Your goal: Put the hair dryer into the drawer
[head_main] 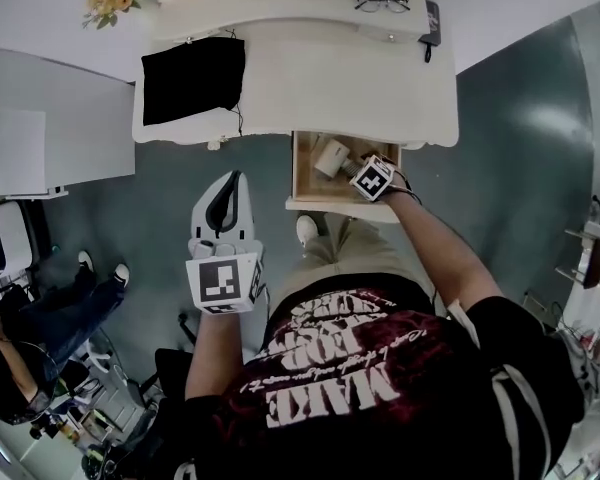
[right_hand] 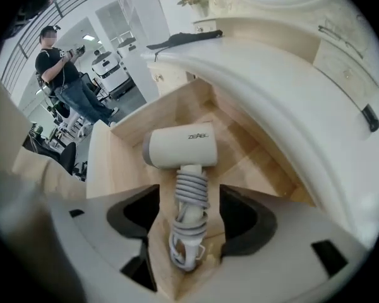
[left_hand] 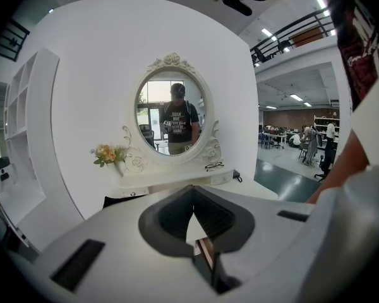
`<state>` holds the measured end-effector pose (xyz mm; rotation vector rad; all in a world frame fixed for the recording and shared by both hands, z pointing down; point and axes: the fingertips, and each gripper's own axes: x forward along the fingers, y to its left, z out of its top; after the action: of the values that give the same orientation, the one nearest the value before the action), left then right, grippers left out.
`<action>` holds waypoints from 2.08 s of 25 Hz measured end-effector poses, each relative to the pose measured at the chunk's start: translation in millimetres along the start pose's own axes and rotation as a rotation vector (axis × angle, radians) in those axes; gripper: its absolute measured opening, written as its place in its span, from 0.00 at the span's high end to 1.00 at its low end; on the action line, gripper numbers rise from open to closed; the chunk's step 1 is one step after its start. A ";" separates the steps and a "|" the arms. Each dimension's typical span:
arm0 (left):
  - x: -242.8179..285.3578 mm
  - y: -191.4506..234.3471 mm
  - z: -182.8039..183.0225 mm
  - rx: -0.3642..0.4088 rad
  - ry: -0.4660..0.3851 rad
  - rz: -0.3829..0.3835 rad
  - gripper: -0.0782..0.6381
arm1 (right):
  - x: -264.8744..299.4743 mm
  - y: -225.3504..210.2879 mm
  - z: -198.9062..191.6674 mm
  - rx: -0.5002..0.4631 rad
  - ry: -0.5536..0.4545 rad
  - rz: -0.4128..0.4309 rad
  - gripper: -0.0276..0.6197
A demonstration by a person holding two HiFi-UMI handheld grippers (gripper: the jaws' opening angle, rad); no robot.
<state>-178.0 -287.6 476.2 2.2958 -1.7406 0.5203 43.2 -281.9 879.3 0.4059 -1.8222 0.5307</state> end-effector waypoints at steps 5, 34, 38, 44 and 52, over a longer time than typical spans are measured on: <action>-6.7 -3.4 11.6 -0.001 -0.041 -0.028 0.88 | -52.7 5.1 4.5 0.061 -0.138 -0.056 0.71; -58.0 -19.6 19.6 0.059 -0.096 -0.161 0.88 | -313.5 73.4 63.0 0.193 -0.785 -0.280 0.95; -69.5 -19.1 23.7 0.057 -0.127 -0.186 0.88 | -356.1 89.6 75.0 0.168 -0.869 -0.307 0.95; -70.8 -14.3 33.8 0.073 -0.154 -0.191 0.88 | -418.2 107.3 90.5 0.142 -1.000 -0.356 0.95; -76.8 -30.3 57.6 0.075 -0.203 -0.226 0.88 | -439.9 117.8 87.2 0.119 -1.019 -0.388 0.95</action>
<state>-158.7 -232.9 393.9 2.6369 -1.5360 0.3243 45.0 -225.1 419.0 1.2466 -2.5735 0.1402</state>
